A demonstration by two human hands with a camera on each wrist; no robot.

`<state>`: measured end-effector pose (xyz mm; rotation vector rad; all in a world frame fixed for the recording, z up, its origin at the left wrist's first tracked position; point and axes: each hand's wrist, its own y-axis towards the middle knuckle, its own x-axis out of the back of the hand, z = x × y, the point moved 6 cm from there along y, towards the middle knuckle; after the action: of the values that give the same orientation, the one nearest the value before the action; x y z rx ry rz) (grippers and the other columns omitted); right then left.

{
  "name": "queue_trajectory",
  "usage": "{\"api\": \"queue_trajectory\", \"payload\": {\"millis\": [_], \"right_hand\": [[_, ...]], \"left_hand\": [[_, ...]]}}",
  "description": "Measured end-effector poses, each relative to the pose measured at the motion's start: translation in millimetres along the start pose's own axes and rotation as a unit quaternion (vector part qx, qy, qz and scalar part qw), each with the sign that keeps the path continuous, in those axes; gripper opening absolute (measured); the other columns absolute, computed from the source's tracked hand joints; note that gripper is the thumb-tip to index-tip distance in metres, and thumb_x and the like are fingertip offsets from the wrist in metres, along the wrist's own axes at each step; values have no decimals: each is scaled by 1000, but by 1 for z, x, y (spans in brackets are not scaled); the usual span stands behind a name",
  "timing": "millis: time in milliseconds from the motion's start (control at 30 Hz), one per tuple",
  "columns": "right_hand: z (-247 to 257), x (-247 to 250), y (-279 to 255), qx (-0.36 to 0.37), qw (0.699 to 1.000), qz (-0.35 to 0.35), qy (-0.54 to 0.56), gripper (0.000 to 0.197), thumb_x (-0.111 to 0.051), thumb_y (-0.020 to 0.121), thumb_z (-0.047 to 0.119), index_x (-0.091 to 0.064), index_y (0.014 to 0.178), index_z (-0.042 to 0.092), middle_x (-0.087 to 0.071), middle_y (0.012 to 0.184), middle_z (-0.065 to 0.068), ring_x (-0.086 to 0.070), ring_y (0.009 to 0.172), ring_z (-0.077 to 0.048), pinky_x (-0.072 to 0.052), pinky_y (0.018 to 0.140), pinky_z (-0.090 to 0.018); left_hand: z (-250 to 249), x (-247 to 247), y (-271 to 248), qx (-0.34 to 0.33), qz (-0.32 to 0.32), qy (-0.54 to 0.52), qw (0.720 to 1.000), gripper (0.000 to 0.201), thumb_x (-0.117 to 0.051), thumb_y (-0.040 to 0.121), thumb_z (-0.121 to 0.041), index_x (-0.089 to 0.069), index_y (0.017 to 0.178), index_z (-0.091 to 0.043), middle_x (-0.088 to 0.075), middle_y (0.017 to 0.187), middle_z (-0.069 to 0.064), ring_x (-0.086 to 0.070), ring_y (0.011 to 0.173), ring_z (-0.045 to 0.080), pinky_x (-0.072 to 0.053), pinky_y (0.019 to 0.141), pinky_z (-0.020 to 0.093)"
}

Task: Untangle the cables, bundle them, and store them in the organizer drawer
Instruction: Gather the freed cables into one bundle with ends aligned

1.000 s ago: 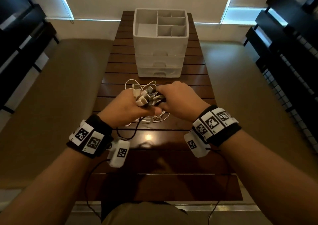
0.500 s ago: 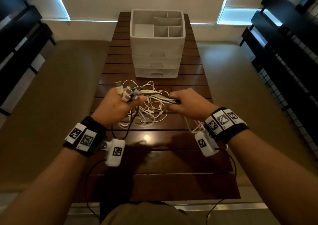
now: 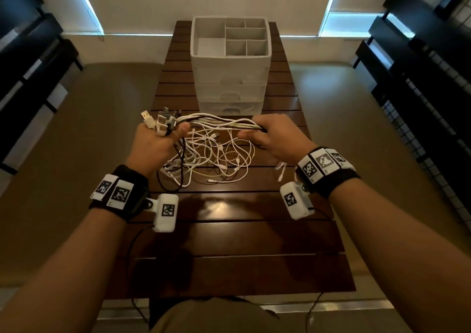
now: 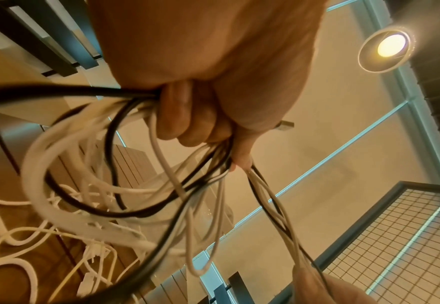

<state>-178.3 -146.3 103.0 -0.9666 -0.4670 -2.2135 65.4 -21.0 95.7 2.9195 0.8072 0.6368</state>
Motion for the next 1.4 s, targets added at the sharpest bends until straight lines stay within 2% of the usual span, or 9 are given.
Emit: {"api": "queue_trajectory", "payload": {"millis": [200, 333, 500, 633, 833, 1100, 1200, 1300, 1400], "right_hand": [[-17, 33, -4, -50, 992, 12, -118, 37, -66, 89, 66, -69, 80, 30, -63, 68, 5, -61, 66, -15, -50, 65, -38], [-24, 30, -11, -101, 972, 30, -211, 27, -64, 97, 48, -76, 86, 25, -63, 70, 3, -61, 68, -19, -46, 62, -32], [-23, 43, -18, -98, 948, -39, -300, 36, -59, 98, 42, -49, 67, 26, -53, 71, 1, -54, 75, -25, -41, 68, -34], [-32, 37, -19, -125, 945, 24, -301, 26, -57, 102, 41, -62, 83, 24, -50, 74, 2, -54, 76, -24, -43, 69, -35], [-49, 40, -28, -208, 892, 69, -395, 26, -60, 102, 35, -63, 110, 10, -59, 97, -10, -63, 91, -33, -48, 77, -39], [14, -12, -18, -51, 951, 191, -238, 129, -89, 63, 64, -14, 164, 33, -26, 164, -7, -27, 150, -33, -30, 121, -57], [41, -50, -14, 14, 971, 194, -141, 114, -90, 72, 46, -22, 162, 28, -36, 160, -5, -36, 146, -25, -35, 120, -45], [35, -75, -17, -9, 975, 222, -25, 59, -86, 81, 30, -57, 130, 21, -67, 120, 0, -64, 109, -18, -55, 96, -38], [19, -66, -17, 3, 980, 182, -79, 27, -78, 88, 42, -67, 102, 21, -69, 92, 6, -64, 82, -13, -52, 72, -34]], "left_hand": [[6, 26, 5, 13, -63, -37, 997, 16, -80, 94, -27, -76, 78, -30, -76, 78, -17, -72, 81, 1, -59, 81, 27], [5, 24, 3, 18, -57, -36, 998, 15, -80, 93, -28, -77, 79, -31, -77, 82, -10, -74, 87, 12, -60, 91, 43], [4, 28, 3, 17, -64, -61, 996, 7, -81, 91, -35, -80, 85, -32, -79, 95, 1, -76, 98, 24, -58, 95, 60], [0, 21, -1, -11, -33, -49, 998, 20, -79, 94, -27, -80, 85, -45, -79, 87, -15, -75, 93, 10, -59, 95, 40], [13, -10, -15, 2, 87, 13, 996, 4, -76, 96, -23, -78, 94, -21, -78, 86, -10, -71, 82, 4, -54, 79, 24], [19, -45, -29, 22, 212, 106, 971, 20, -77, 94, -33, -70, 79, -21, -70, 74, -6, -63, 69, 10, -49, 69, 34], [9, -69, -38, -3, 262, 94, 960, 15, -79, 93, -32, -75, 99, -19, -77, 91, -5, -72, 85, 13, -55, 76, 35], [-1, -77, -45, -1, 274, 48, 960, 13, -81, 91, -18, -75, 101, -23, -77, 89, -14, -71, 83, 0, -49, 72, 14], [-3, -71, -44, 7, 250, 11, 968, 18, -84, 88, -20, -78, 104, -14, -79, 92, -4, -73, 84, 6, -53, 73, 17]]}}
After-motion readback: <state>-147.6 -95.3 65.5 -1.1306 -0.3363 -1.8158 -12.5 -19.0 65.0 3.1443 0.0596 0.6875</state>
